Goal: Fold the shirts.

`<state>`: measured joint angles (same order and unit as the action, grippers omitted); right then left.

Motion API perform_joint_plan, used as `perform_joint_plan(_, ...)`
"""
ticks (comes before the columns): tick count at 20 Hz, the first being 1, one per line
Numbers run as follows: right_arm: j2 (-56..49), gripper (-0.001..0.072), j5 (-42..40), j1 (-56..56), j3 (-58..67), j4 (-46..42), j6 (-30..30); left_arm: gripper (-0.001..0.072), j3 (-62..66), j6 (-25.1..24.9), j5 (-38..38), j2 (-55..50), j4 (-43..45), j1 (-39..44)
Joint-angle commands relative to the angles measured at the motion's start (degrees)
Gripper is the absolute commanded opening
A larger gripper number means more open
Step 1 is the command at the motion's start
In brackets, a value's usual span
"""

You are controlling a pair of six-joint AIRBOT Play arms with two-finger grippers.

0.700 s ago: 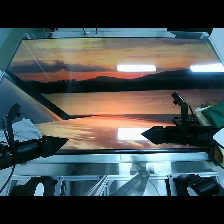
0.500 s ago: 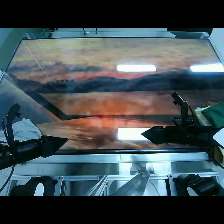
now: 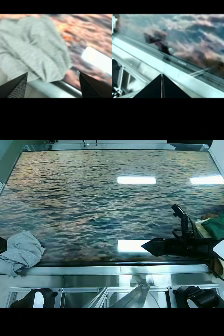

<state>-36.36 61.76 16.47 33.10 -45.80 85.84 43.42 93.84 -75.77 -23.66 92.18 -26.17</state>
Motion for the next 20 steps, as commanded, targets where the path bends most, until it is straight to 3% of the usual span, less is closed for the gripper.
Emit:
perform_joint_plan(1,-0.1,0.0013,0.0,0.0,0.0,0.0,0.0,0.0718,-4.2,5.2,-0.3,-7.2,8.9,-3.4)
perform_joint_plan(6,-0.1,0.0014,0.0,0.0,0.0,0.0,0.0,0.0699,-8.7,5.1,6.3,-23.1,8.8,-3.4)
perform_joint_plan(10,-0.1,0.0013,0.0,0.0,0.0,0.0,0.0,0.0698,-7.1,5.1,6.4,-32.7,8.8,-3.4)
perform_joint_plan(11,-0.1,0.0013,-0.1,0.0,0.0,0.0,0.0,0.0583,-6.5,5.1,6.4,-34.4,8.8,-3.4)
perform_joint_plan(13,-0.1,0.0013,-0.1,0.1,0.0,0.0,0.0,0.0023,-3.3,5.0,6.0,-36.7,8.1,-3.4)
perform_joint_plan(15,-0.1,0.0013,0.0,0.0,0.0,0.0,0.0,0.0016,2.8,-0.2,3.7,-35.7,0.3,-3.3)
perform_joint_plan(20,-0.1,0.0013,0.0,0.0,0.0,0.0,0.0,0.0016,28.1,-8.4,0.7,-24.9,-36.7,4.4)
